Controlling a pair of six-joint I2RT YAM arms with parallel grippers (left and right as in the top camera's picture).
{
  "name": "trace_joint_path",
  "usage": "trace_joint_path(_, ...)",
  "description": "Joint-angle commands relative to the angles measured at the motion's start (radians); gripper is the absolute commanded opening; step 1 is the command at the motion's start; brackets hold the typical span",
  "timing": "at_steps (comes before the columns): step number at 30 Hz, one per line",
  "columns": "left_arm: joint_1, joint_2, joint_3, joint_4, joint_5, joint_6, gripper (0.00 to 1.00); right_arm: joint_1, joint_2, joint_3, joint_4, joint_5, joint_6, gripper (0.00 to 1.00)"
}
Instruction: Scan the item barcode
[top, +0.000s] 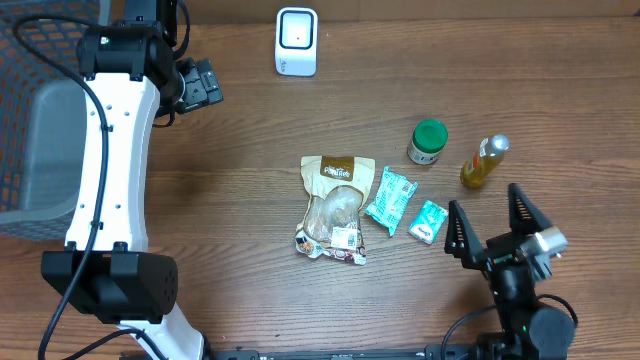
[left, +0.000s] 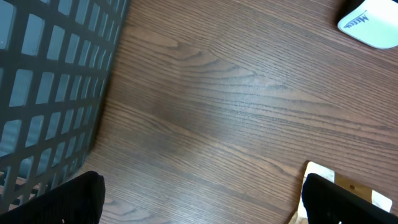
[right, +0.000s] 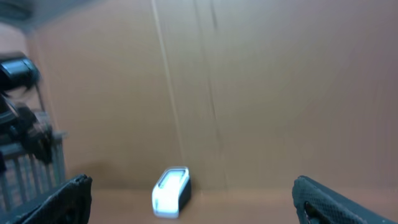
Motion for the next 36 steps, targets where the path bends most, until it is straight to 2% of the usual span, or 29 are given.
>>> trace_joint_path(1, -0.004, 0.002, 0.006, 0.001, 0.002, -0.01, 1.0, 0.012, -0.009, -0.013, -0.084, 0.029, 0.002, 1.0)
trace_joint_path(6, -0.004, 0.002, 0.006, 0.001, 0.002, -0.01, 1.0, 0.012, -0.009, -0.013, -0.307, 0.058, -0.012, 1.0)
trace_joint_path(14, -0.004, 0.002, 0.006, 0.001, 0.002, -0.01, 1.0, 0.012, -0.009, -0.013, -0.299, 0.03, -0.241, 1.0)
trace_joint_path(36, -0.004, 0.002, 0.006, 0.001, 0.002, -0.01, 1.0, 0.012, -0.009, -0.013, -0.299, 0.033, -0.24, 1.0)
